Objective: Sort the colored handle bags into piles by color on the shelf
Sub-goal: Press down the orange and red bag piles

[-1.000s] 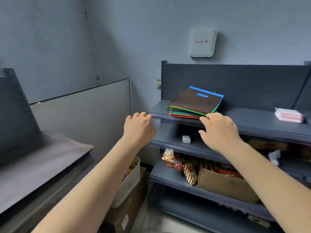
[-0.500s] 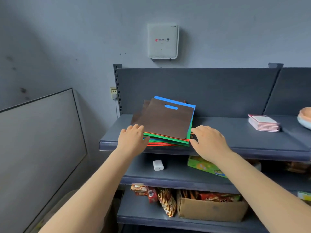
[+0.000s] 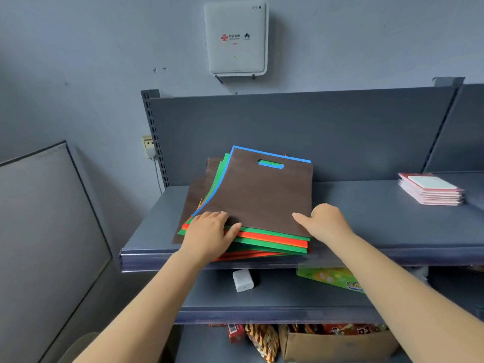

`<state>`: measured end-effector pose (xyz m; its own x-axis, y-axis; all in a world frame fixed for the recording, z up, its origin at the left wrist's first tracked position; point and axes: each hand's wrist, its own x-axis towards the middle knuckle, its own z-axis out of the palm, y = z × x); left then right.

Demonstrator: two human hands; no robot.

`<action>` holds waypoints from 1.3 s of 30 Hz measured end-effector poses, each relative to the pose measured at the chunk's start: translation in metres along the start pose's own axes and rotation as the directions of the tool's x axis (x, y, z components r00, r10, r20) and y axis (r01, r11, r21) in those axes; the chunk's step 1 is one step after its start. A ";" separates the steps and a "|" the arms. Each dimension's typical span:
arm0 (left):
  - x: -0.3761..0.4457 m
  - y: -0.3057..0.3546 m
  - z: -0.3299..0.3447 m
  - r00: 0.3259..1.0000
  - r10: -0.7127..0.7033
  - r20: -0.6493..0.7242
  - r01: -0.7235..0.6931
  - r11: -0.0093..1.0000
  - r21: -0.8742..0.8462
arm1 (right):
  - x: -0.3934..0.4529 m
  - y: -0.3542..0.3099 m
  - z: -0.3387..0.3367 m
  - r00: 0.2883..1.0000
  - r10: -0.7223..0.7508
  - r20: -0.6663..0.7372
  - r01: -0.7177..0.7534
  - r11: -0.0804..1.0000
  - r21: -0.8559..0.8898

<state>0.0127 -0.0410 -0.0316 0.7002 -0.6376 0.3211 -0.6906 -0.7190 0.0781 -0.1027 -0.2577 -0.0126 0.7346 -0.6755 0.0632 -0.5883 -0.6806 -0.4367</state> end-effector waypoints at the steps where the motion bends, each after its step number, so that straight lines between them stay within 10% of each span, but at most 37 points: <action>1: 0.002 0.001 0.001 1.000 0.030 0.003 -0.030 0.999 -0.022 | 0.004 0.002 -0.002 1.000 0.023 -0.007 -0.023 0.999 0.029; 7: 0.015 0.004 -0.001 0.998 0.066 0.008 -0.062 0.969 -0.238 | 0.015 0.018 -0.018 0.989 0.119 -0.082 -0.100 0.973 0.209; 13: 0.036 -0.024 -0.001 0.967 -0.219 0.128 0.247 0.927 -0.281 | 0.022 0.051 -0.039 0.929 0.282 -0.240 -0.177 0.907 0.382; 17: 0.042 -0.046 -0.003 0.912 -0.381 0.150 0.409 0.865 -0.290 | 0.019 0.055 -0.034 0.930 0.354 -0.095 -0.246 0.795 0.555; 25: 0.040 -0.064 -0.020 0.885 -0.464 0.032 0.449 0.836 -0.317 | 0.013 0.053 -0.024 0.959 0.245 -0.142 -0.181 0.915 0.360; 30: 0.015 -0.060 -0.029 0.879 -0.447 -0.166 0.333 0.824 -0.459 | -0.002 0.057 -0.020 0.936 0.275 -0.220 -0.073 0.763 0.643; 39: -0.078 -0.038 -0.055 0.639 -0.745 -0.191 0.061 0.297 -0.953 | -0.056 0.052 -0.016 0.976 0.200 -0.081 0.003 0.364 0.931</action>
<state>-0.0254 0.0512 -0.0075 0.9273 0.1808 0.3278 -0.3351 0.0105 0.9421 -0.1795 -0.2601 -0.0246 0.5718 -0.8191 0.0472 0.1028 0.0144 -0.9946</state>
